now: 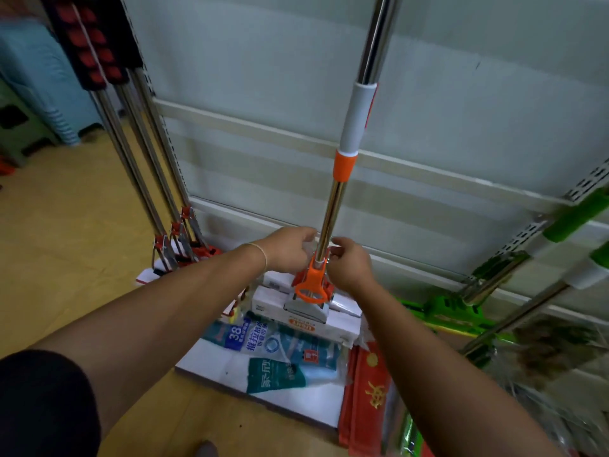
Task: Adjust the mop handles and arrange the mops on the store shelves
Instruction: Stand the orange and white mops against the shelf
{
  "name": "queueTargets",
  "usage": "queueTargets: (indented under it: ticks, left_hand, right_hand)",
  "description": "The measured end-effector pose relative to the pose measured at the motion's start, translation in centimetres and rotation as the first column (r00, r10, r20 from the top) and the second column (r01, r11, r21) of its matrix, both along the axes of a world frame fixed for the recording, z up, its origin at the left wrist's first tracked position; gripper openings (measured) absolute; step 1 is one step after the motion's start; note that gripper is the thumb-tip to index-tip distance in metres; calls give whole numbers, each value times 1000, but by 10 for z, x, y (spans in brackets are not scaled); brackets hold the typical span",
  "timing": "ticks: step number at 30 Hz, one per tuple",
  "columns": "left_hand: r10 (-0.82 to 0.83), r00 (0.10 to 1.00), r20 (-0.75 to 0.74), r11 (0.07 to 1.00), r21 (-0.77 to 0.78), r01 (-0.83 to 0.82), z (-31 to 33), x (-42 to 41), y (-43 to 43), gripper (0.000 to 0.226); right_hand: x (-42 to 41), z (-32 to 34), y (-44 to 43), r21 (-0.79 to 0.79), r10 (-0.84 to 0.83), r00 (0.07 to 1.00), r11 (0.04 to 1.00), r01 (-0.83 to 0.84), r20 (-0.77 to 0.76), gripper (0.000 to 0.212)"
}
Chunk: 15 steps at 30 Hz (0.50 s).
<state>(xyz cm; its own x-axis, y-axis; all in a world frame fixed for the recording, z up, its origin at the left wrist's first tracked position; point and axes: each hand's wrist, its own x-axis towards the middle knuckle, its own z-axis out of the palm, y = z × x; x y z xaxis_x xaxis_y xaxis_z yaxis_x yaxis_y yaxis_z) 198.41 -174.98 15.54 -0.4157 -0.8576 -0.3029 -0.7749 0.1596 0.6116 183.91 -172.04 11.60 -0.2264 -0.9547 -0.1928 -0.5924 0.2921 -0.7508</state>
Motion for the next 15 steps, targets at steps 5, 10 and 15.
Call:
queueTargets:
  ticks: [5, 10, 15]
  left_hand:
    - [-34, 997, 72, 998, -52, 38, 28, 7, 18, 64]
    - [-99, 989, 114, 984, -139, 115, 60, 11, 38, 71]
    - [-146, 985, 95, 954, -249, 166, 83, 11, 57, 73]
  right_hand:
    - [2, 30, 11, -37, 53, 998, 998, -54, -42, 52]
    - [-3, 58, 36, -91, 23, 999, 995, -26, -34, 51]
    - [-11, 77, 68, -104, -10, 998, 995, 3, -69, 54]
